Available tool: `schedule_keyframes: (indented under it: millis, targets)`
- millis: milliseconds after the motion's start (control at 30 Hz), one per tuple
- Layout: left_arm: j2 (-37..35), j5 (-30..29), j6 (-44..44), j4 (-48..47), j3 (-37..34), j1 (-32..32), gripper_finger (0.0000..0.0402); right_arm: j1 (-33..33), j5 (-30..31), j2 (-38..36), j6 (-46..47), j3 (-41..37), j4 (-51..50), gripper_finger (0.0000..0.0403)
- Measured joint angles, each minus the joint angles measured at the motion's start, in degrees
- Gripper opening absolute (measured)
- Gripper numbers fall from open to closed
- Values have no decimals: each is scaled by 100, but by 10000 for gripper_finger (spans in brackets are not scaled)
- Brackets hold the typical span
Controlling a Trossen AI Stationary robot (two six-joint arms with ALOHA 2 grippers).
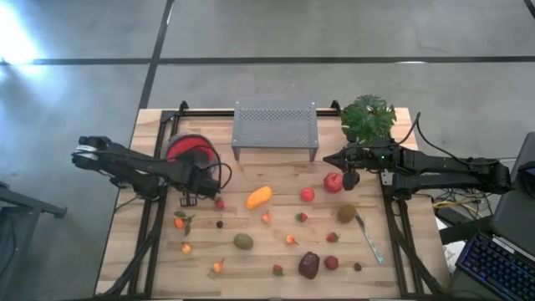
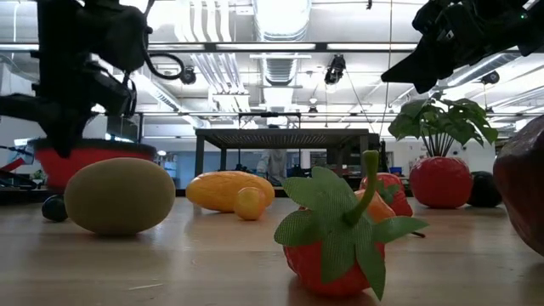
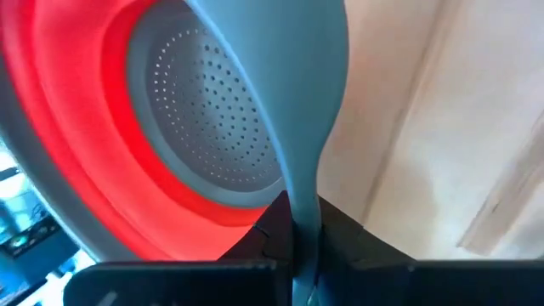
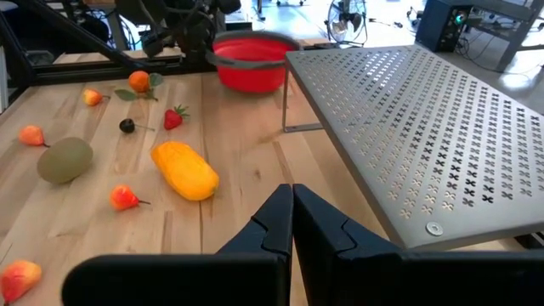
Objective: Pick & Place Fruit
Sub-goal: Put the red strainer bowl on the shelf
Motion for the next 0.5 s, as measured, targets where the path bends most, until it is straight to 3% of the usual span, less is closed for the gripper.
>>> schedule_keyframes:
  millis: [300, 500]
  targets:
    - [-4, -995, -239, -1314, 1335, 1, 29, 0, 0, 0, 0, 0, 6, 8]
    - [-4, -1672, 377, -1417, 2463, 1, 21, 0, 0, 0, -15, -2, 7, 8]
